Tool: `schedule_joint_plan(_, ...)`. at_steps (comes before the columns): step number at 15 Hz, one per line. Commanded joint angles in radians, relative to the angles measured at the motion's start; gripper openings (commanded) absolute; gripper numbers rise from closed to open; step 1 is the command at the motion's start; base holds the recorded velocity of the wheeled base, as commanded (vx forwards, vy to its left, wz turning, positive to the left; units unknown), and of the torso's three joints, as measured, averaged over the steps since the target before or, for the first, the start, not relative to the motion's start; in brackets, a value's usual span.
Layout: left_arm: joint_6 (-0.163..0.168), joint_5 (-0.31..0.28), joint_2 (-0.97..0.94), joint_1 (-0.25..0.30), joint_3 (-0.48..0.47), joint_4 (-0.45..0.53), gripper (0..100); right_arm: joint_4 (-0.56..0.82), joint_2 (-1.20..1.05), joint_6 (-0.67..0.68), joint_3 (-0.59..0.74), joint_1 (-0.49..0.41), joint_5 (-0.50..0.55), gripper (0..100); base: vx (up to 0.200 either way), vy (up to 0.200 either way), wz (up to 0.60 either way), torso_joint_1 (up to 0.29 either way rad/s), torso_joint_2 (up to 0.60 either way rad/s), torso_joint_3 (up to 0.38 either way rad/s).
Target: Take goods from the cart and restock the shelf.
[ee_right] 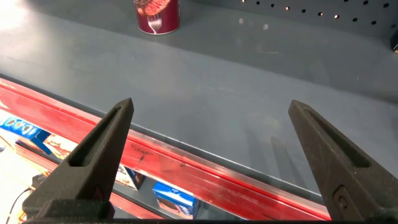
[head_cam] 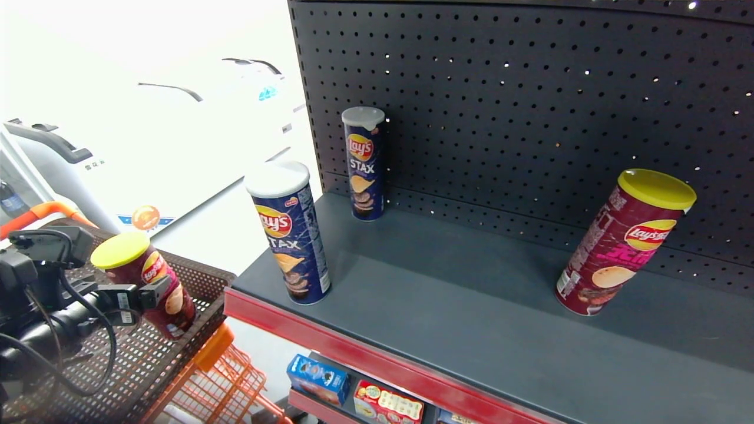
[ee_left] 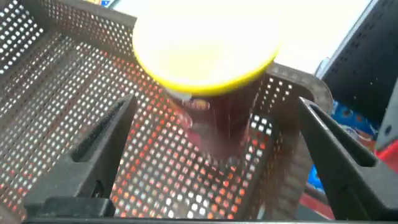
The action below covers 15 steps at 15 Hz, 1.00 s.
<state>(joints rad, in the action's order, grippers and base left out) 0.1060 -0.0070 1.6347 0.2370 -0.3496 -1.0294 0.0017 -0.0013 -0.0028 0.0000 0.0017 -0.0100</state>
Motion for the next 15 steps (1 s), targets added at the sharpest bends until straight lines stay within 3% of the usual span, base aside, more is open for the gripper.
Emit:
schedule_joint_plan(1, 0.0, 0.001, 0.122, -0.004, 0.009, -0.106, 100, 0.0, 0.001, 0.0, 0.0, 0.0, -0.001, 100, 0.0, 0.0, 0.0, 0.0, 0.0, 0.0)
schedule_joint_plan(7, 0.0, 0.001, 0.341, -0.007, 0.027, -0.443, 100, 0.0, 0.001, 0.0, 0.0, 0.0, -0.001, 100, 0.0, 0.0, 0.0, 0.0, 0.0, 0.0)
schedule_joint_plan(15, -0.011, 0.001, 0.401, -0.005, 0.014, -0.466, 100, 0.0, 0.001, 0.0, 0.0, 0.0, -0.001, 100, 0.0, 0.0, 0.0, 0.0, 0.0, 0.0)
